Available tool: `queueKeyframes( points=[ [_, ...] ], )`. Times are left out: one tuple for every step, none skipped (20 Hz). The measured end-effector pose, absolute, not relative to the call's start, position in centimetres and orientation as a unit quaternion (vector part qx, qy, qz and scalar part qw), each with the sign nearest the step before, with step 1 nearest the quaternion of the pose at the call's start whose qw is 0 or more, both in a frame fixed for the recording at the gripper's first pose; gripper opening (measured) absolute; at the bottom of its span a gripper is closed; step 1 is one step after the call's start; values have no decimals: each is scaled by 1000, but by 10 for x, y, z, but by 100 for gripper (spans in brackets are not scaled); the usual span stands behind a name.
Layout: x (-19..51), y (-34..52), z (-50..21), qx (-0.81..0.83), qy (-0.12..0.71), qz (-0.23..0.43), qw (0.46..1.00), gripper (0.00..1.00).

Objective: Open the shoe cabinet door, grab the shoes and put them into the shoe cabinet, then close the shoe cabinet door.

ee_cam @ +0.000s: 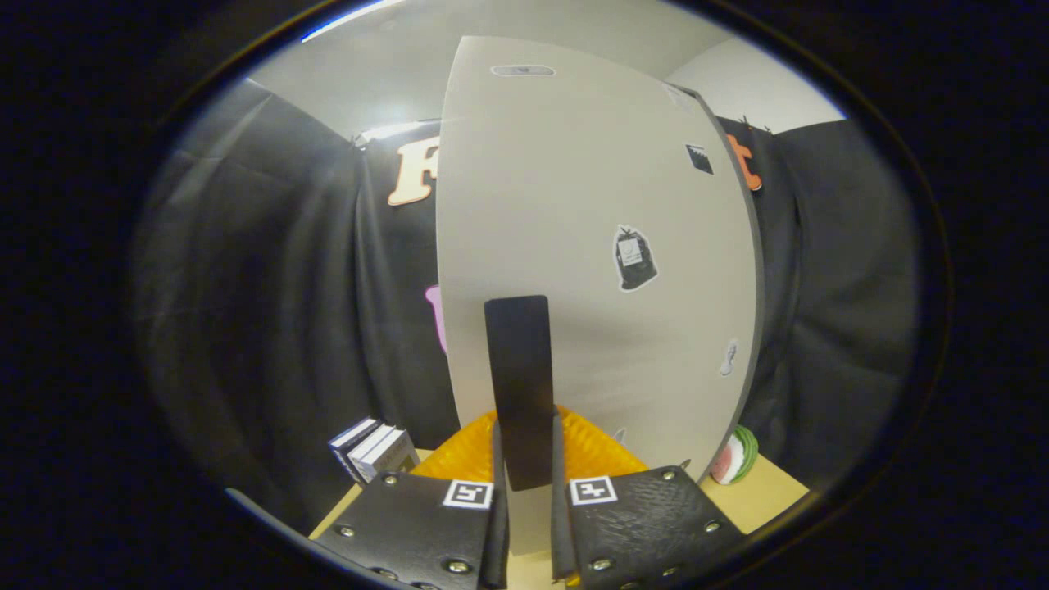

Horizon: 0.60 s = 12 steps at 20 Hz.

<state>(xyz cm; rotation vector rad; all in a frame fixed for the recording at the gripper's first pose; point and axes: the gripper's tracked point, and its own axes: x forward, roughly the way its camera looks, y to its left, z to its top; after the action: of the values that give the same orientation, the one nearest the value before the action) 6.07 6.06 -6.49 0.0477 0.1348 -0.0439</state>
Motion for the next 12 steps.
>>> queueKeyframes(
  points=[
    [54, 58, -65, 24, 68, -24, 997, 20],
    [47, 54, -64, 23, 67, -27, 997, 20],
    [39, 49, -62, 21, 67, -30, 997, 20],
    [31, 44, -61, 19, 66, -33, 997, 20],
    [23, 38, -60, 18, 66, -37, 997, 20],
    [15, 33, -60, 18, 65, -40, 997, 20],
    [8, 27, -59, 21, 66, -43, 997, 20],
    [2, 20, -59, 25, 65, -45, 997, 20],
    [-5, 14, -58, 27, 64, -46, 996, 20],
    [-12, 8, -57, 27, 65, -46, 996, 20],
    [-18, 1, -56, 26, 66, -46, 996, 20],
    [-24, -5, -55, 26, 67, -47, 996, 20]
  ],
)
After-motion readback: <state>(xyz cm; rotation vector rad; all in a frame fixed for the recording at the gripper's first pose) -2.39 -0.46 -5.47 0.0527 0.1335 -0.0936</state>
